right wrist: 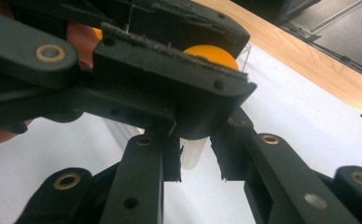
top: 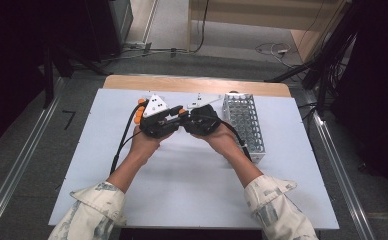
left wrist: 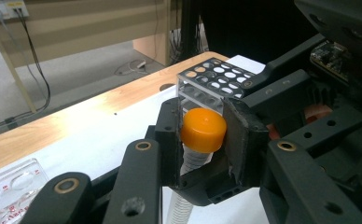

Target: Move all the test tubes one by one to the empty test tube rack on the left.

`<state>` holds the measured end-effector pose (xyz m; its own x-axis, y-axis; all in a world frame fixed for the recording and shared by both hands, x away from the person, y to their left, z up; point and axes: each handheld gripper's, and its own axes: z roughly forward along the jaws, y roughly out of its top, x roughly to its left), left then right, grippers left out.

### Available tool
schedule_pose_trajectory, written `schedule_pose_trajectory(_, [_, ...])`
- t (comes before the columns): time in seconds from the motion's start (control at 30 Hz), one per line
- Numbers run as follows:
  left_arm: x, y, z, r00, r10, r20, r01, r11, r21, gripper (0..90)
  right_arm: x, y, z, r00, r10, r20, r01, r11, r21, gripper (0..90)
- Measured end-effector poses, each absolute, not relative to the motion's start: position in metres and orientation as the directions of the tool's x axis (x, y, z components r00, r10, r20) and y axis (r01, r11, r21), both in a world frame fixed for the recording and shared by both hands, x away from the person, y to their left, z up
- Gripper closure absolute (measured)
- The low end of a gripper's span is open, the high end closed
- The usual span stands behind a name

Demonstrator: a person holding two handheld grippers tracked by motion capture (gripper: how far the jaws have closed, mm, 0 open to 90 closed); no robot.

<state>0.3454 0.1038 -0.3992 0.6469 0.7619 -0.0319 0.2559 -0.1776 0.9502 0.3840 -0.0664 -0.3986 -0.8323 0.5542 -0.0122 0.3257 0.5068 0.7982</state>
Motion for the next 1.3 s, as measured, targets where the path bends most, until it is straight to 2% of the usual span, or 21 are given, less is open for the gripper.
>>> schedule_pose_trajectory(0.23, [0.345, 0.104, -0.399, 0.646, 0.763, -0.007, 0.245, -0.198, 0.949, 70.2, 0.383, -0.067, -0.4, -0.834, 0.551, -0.007, 0.326, 0.504, 0.8, 70.4])
schedule_pose_trajectory(0.43, [0.346, 0.111, -0.391, 0.622, 0.783, -0.024, 0.233, -0.156, 0.96, 70.5, 0.383, -0.067, -0.401, -0.842, 0.54, 0.018, 0.34, 0.504, 0.794, 44.7])
schedule_pose_trajectory(0.6, [0.352, 0.125, -0.376, 0.576, 0.816, -0.034, 0.228, -0.121, 0.966, 70.5, 0.386, -0.076, -0.4, -0.825, 0.564, 0.032, 0.355, 0.474, 0.805, 34.6])
schedule_pose_trajectory(0.93, [0.376, 0.15, -0.36, 0.46, 0.888, -0.028, 0.228, -0.087, 0.97, 70.4, 0.388, -0.098, -0.396, -0.792, 0.608, 0.06, 0.377, 0.409, 0.831, 26.8])
schedule_pose_trajectory(1.3, [0.398, 0.183, -0.372, 0.341, 0.939, -0.046, 0.247, -0.043, 0.968, 70.4, 0.386, -0.111, -0.399, -0.783, 0.618, 0.068, 0.388, 0.399, 0.831, 26.6])
